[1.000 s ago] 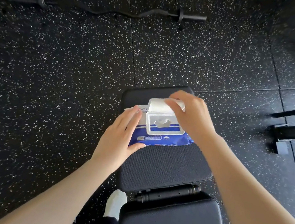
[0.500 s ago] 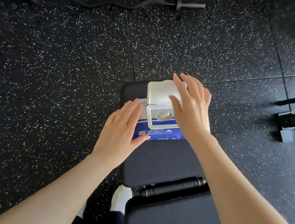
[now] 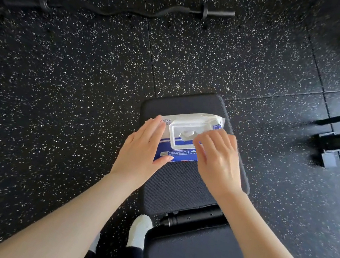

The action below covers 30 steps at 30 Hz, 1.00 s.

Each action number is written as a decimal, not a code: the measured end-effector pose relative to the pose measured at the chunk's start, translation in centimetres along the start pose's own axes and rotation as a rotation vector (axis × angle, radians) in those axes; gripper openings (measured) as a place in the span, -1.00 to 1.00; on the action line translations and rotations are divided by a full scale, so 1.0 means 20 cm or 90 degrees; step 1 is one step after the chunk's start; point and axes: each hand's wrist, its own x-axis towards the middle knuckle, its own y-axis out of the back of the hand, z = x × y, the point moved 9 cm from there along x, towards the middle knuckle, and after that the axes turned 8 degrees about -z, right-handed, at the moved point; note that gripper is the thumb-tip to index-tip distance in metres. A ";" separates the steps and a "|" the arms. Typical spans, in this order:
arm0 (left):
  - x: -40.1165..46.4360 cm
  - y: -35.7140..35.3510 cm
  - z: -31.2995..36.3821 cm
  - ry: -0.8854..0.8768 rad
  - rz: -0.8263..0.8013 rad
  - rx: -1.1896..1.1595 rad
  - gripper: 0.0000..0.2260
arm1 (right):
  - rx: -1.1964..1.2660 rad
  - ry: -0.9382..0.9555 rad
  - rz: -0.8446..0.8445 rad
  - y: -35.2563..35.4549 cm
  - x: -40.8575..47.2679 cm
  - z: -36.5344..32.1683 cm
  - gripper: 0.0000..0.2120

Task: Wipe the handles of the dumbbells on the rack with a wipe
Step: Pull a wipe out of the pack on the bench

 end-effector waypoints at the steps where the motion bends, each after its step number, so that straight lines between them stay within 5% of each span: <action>1: 0.00 0.00 0.00 -0.001 -0.001 0.001 -0.32 | 0.000 -0.003 -0.013 -0.03 0.00 0.01 -0.86; 16: 0.00 0.01 0.00 -0.014 0.017 0.006 -0.33 | 0.049 -0.053 -0.117 -0.18 0.15 0.09 -0.88; 24: 0.01 0.00 -0.01 -0.010 0.008 -0.012 -0.32 | 0.373 -0.294 -0.061 -0.05 0.05 0.12 -0.88; 30: 0.00 0.01 0.00 -0.015 0.012 -0.016 -0.32 | 0.493 -0.366 0.067 0.11 0.00 0.15 -0.90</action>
